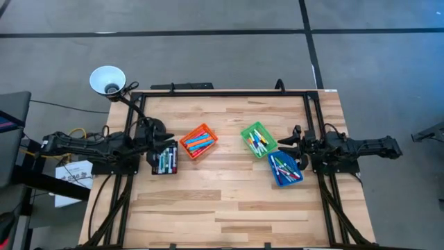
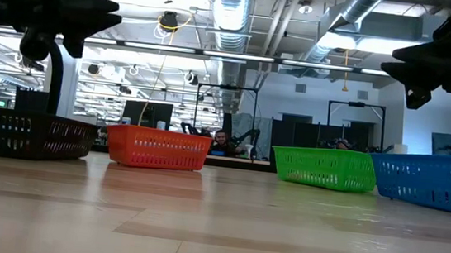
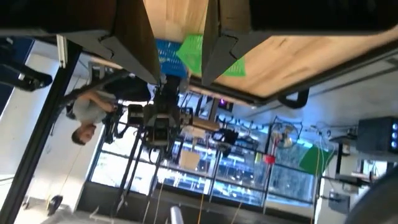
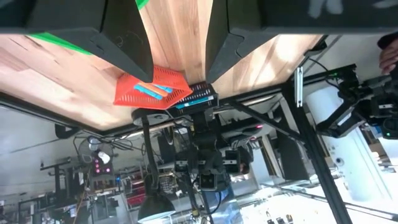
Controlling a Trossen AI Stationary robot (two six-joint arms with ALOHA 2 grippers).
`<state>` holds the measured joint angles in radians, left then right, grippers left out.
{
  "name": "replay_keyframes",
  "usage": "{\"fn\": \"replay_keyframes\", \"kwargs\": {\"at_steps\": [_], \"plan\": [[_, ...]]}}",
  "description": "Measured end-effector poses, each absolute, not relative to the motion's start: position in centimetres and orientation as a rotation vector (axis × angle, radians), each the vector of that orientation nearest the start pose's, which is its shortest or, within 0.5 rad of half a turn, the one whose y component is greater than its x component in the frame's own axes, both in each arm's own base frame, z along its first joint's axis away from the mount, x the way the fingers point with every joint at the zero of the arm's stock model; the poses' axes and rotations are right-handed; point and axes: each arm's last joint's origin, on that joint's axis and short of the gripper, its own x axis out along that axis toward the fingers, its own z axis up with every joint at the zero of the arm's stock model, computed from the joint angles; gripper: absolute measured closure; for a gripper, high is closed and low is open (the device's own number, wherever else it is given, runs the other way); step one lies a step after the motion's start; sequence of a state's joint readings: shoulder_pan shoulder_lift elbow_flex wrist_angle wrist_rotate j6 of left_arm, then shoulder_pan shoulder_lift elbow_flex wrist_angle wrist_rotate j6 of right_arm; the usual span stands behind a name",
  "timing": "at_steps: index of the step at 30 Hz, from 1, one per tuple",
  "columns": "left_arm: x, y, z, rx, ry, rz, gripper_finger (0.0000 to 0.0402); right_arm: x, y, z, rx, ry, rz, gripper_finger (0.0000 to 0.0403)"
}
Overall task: Pick & Place Markers
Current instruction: Return to Home Position
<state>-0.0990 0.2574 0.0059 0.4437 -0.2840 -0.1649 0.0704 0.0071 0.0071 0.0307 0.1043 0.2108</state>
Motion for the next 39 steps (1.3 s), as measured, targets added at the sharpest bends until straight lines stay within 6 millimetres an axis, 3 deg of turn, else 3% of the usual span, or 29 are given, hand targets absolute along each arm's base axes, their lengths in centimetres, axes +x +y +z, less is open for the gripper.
{"fn": "replay_keyframes", "kwargs": {"at_steps": [39], "plan": [[11.22, -0.26, 18.43, -0.150, -0.181, 0.189, 0.0286, 9.76, 0.38, 16.78, 0.213, -0.033, -0.032, 0.0268]]}}
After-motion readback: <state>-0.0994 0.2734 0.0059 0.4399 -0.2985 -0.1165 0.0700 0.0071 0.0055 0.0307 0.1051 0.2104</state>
